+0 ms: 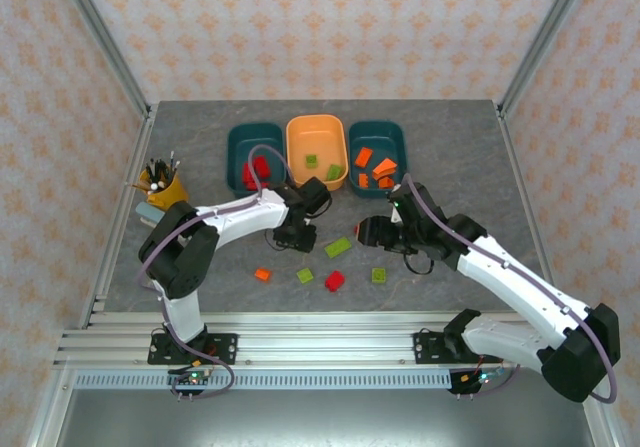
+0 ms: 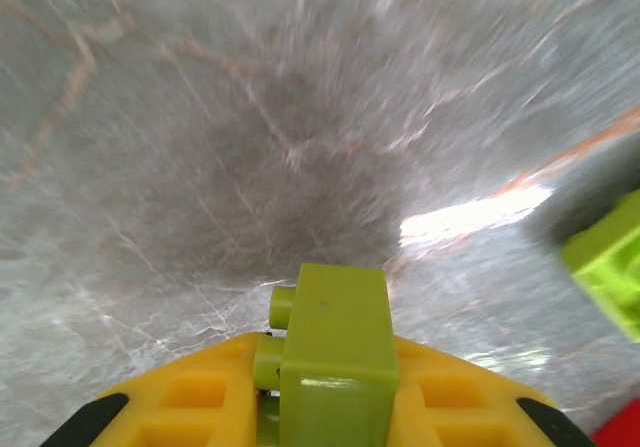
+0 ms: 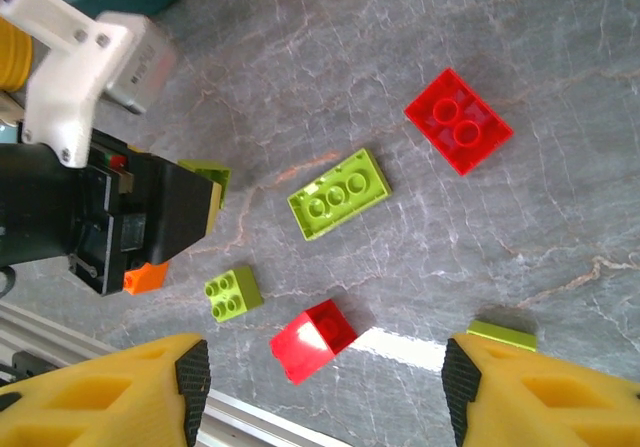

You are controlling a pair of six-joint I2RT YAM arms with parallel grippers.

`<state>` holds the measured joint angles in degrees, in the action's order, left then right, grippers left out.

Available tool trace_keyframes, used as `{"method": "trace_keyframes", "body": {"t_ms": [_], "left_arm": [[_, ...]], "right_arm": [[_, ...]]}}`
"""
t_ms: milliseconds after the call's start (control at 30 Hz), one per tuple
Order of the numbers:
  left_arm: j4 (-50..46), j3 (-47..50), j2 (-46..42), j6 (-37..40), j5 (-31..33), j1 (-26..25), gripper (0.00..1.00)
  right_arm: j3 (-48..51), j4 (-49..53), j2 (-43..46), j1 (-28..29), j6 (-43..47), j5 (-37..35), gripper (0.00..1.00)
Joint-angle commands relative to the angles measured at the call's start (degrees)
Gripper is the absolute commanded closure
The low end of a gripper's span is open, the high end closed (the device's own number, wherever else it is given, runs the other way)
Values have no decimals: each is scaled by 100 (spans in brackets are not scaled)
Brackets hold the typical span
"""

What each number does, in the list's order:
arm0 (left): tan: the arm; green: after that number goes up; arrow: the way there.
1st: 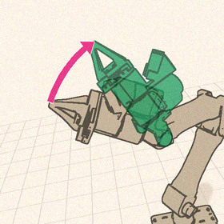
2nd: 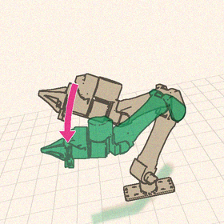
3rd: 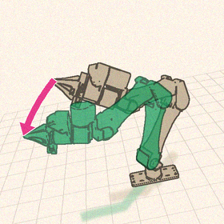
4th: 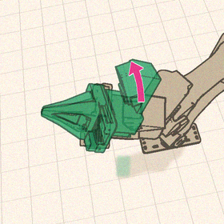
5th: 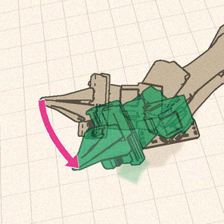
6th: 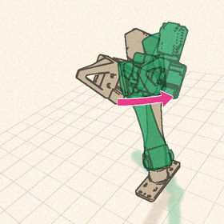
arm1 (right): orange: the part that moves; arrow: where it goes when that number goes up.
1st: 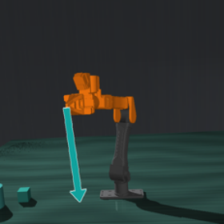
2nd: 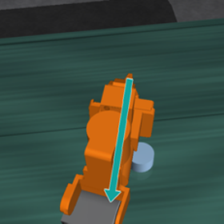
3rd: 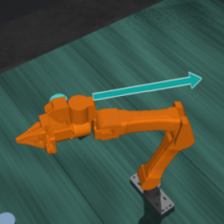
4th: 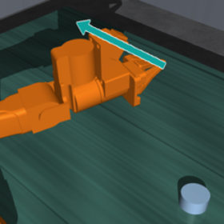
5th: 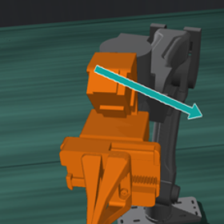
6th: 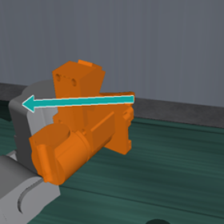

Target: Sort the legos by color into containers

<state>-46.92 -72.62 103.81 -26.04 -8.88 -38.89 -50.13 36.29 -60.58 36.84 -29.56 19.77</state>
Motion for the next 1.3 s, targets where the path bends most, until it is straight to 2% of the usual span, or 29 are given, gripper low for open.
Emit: {"method": "trace_keyframes", "body": {"t_ms": [0, 233, 467, 633, 800, 1000, 1267], "left_arm": [[-489, -899, -295, -58, 369, 239, 73], [-886, -2866, 681, -23, 248, 869, 73], [-1087, -4914, 2204, -37, 164, 1182, 73], [-1295, -6163, 3214, 55, 54, 1213, 72], [-1315, -6598, 3800, -88, -50, 1270, 71], [-1239, -6467, 3977, -125, -124, 1279, 71], [-1449, -6411, 4095, -129, 122, 1305, 69]], "right_arm": [[-391, -199, -138, 25, 16, -313, 36], [-1227, -777, -1020, -8, -387, -1238, 35], [-2160, -1096, -2034, -489, -875, -845, 34], [-2398, -1139, -2303, -741, -1035, -611, 34], [-2388, -961, -2286, -819, -930, -562, 34], [-2182, -931, -2218, -836, -936, -536, 34], [-2298, -836, -2344, -840, -861, -491, 34]]}}
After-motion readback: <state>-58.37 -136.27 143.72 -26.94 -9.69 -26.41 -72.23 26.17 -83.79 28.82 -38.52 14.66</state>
